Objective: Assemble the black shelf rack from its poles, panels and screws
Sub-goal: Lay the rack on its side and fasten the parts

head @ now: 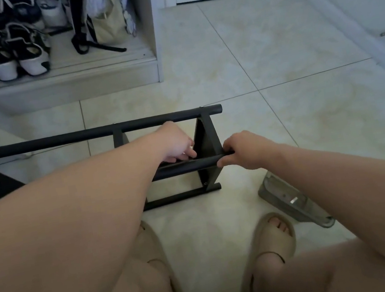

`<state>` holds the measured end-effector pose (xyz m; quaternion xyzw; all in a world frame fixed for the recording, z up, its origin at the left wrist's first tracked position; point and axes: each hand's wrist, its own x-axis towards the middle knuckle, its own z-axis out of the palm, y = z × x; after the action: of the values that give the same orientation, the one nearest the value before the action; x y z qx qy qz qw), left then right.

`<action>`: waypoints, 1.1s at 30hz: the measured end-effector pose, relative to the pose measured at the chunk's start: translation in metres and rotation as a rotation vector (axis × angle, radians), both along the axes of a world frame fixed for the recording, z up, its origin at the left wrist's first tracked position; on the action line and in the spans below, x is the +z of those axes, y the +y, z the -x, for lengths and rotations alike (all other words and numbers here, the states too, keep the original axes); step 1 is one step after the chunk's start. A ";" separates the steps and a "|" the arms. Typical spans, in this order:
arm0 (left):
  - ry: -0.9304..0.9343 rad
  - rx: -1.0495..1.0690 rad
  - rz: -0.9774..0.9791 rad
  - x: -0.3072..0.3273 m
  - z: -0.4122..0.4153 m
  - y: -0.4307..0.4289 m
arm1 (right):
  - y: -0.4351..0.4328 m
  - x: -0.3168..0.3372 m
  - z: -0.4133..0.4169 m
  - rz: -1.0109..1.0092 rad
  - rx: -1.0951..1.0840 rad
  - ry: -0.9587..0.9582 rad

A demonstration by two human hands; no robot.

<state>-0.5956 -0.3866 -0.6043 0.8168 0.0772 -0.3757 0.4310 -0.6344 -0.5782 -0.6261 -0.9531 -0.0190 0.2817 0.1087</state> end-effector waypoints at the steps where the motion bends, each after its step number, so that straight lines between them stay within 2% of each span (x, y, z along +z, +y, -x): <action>1: 0.015 -0.037 -0.013 0.000 0.002 0.000 | 0.000 0.001 0.000 0.002 0.010 -0.005; 10: 0.041 -0.338 -0.125 -0.005 0.007 0.000 | -0.005 -0.003 0.036 0.001 0.097 0.090; 17: -0.010 -0.294 -0.121 -0.011 0.009 -0.002 | -0.009 -0.009 0.081 0.022 0.039 0.119; 22: -0.009 -0.334 -0.122 -0.016 0.009 -0.008 | -0.020 -0.005 0.097 0.070 -0.039 0.003; 27: -0.018 -0.398 -0.130 -0.018 0.008 -0.018 | -0.024 -0.004 0.093 0.256 0.214 -0.320; 33: -0.021 -0.589 -0.193 -0.023 0.006 -0.029 | -0.029 -0.007 0.070 0.322 0.363 -0.218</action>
<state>-0.6017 -0.4159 -0.6274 0.8451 -0.1320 -0.4667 0.2250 -0.7048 -0.6070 -0.6328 -0.9639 -0.1563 0.1915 -0.0992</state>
